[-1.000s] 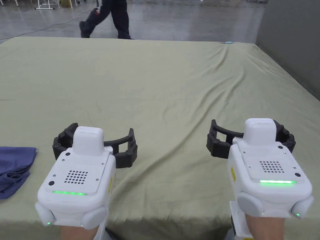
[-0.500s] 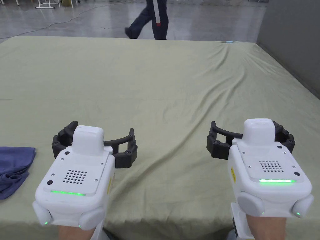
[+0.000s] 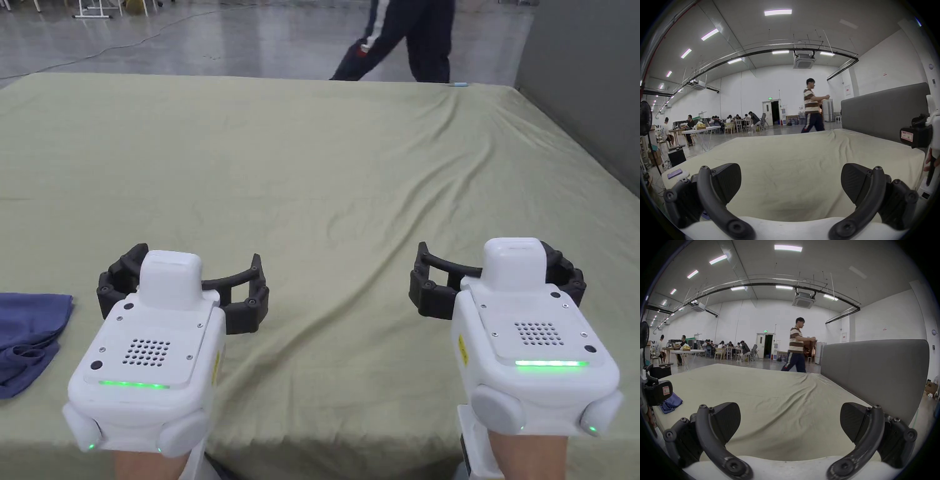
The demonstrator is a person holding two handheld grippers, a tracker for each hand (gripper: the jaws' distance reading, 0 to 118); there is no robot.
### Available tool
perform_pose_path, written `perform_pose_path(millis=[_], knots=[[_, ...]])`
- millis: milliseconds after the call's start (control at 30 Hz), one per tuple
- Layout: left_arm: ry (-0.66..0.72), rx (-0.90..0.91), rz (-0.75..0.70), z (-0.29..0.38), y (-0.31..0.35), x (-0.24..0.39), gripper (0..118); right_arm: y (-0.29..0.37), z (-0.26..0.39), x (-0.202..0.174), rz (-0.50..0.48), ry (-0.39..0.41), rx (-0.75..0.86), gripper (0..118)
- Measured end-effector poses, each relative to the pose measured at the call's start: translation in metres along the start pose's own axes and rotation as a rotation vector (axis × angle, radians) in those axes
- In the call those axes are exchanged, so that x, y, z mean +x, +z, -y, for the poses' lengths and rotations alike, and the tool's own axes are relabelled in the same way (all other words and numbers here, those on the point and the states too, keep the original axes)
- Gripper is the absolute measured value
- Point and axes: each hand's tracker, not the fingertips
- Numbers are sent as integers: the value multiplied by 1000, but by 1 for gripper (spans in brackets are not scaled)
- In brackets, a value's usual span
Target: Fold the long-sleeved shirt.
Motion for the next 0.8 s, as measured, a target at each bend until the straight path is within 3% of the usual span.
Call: perform_pose_path(millis=[800], knots=[[19, -13, 7, 3, 2, 4, 118, 5, 0, 5, 11, 8, 22, 118]])
